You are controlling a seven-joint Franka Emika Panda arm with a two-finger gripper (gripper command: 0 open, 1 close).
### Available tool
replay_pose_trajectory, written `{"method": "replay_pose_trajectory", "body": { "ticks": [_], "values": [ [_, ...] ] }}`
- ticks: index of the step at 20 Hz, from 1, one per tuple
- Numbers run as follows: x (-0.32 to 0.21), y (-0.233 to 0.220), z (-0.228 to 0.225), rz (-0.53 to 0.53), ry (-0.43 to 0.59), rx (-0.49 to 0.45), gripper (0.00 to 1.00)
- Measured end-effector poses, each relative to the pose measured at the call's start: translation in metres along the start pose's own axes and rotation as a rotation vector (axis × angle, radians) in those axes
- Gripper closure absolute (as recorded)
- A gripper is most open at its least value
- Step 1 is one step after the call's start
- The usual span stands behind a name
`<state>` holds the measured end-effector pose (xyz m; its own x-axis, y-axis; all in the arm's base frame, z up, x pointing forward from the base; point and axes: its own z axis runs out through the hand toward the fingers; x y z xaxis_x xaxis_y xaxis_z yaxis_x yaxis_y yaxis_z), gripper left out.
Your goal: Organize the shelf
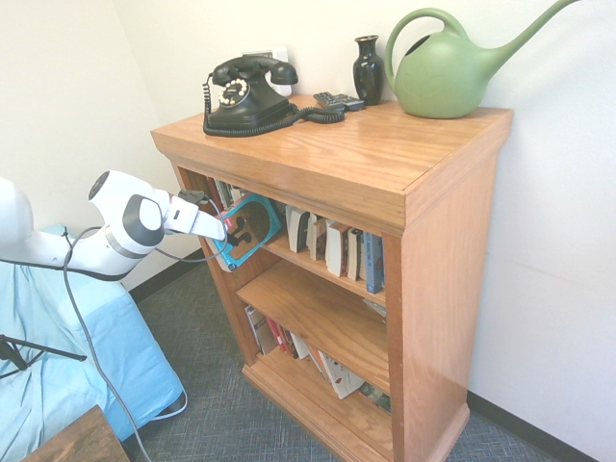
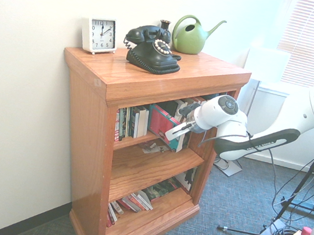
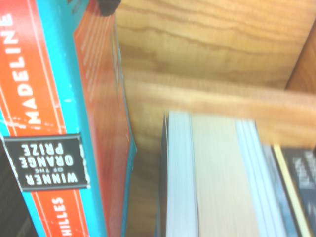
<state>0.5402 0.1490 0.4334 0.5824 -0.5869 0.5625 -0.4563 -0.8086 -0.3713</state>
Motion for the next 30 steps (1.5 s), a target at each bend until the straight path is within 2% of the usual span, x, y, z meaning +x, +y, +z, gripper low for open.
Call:
{"method": "replay_pose_trajectory", "body": {
  "ticks": [13, 23, 30],
  "values": [
    [-0.007, -0.021, 0.029, -0.100, 0.098, -0.040, 1.00],
    [0.000, -0.041, 0.047, -0.110, 0.140, -0.049, 1.00],
    [0.014, -0.051, 0.055, -0.080, 0.137, -0.043, 1.00]
  ]
}}
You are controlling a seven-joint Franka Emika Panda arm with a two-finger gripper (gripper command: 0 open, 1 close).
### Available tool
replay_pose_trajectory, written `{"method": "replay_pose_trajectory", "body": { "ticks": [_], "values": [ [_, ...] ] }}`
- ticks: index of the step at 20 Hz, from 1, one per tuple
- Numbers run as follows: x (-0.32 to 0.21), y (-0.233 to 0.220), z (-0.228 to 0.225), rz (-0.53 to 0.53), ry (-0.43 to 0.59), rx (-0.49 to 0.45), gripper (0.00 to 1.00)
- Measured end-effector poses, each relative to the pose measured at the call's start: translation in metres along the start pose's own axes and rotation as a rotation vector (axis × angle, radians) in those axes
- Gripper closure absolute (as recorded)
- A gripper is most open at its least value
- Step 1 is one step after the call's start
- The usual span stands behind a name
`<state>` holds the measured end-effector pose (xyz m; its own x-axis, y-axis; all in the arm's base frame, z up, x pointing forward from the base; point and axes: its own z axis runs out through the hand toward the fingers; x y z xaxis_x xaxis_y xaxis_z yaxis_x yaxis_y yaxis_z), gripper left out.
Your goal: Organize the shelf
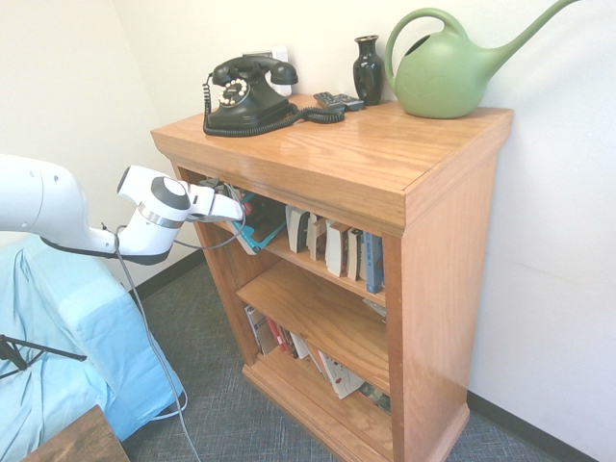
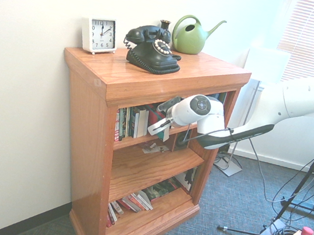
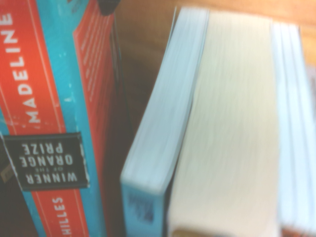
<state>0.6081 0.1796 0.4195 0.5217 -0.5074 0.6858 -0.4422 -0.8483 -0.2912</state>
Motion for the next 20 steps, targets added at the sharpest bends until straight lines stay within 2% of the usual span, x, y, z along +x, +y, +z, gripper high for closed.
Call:
{"method": "replay_pose_trajectory", "body": {
  "ticks": [1, 2, 15, 20],
  "values": [
    [0.000, 0.000, 0.000, 0.003, -0.002, -0.001, 1.00],
    [0.000, 0.000, 0.000, 0.006, -0.004, -0.001, 0.00],
    [0.007, -0.005, -0.016, 0.005, 0.009, 0.019, 0.00],
    [-0.009, 0.018, -0.039, -0.026, 0.000, 0.037, 0.00]
  ]
}}
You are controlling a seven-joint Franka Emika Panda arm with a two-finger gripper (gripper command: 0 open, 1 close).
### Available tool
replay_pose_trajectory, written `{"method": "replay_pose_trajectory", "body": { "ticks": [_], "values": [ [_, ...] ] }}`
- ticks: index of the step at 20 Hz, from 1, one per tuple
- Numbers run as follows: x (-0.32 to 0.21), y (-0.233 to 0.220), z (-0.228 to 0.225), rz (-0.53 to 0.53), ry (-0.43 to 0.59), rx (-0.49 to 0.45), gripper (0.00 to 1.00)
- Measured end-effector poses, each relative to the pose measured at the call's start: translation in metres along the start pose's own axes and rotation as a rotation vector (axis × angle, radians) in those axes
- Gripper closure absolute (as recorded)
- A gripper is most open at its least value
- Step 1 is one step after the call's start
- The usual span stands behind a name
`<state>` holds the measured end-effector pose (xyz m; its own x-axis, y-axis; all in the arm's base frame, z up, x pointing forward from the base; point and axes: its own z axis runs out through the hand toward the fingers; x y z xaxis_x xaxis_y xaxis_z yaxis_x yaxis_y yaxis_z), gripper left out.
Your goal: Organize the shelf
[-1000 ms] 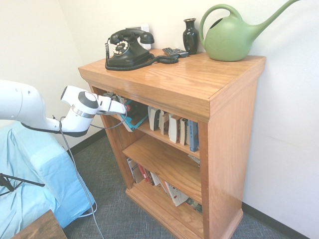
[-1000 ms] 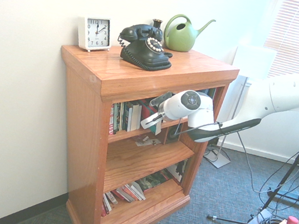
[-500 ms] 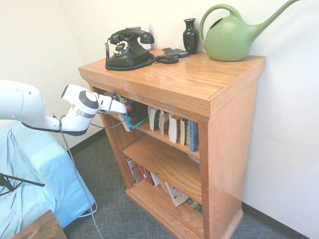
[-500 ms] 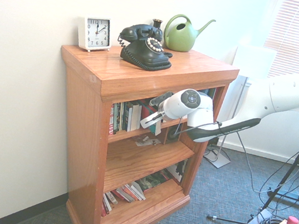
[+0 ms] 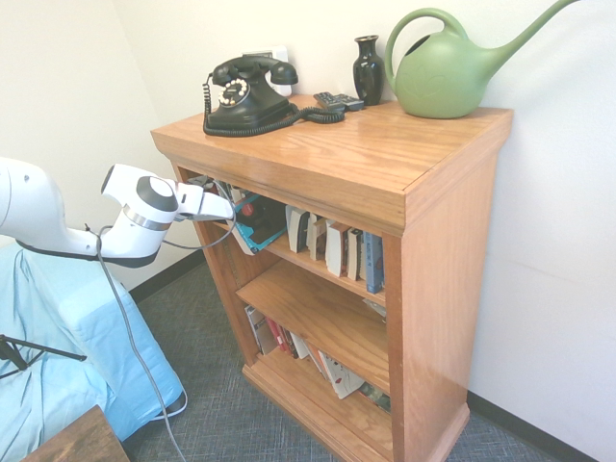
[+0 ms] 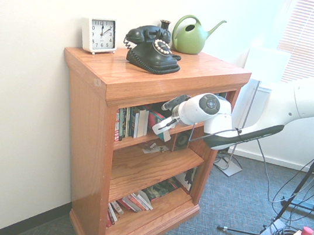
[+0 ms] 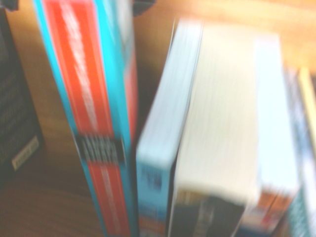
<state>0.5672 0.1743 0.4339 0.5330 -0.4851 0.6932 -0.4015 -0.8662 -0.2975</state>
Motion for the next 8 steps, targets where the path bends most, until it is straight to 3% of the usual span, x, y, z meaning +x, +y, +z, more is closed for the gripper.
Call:
{"method": "replay_pose_trajectory", "body": {
  "ticks": [8],
  "values": [
    [-0.025, 0.056, -0.039, 0.017, -0.031, 0.022, 0.00]
  ]
}}
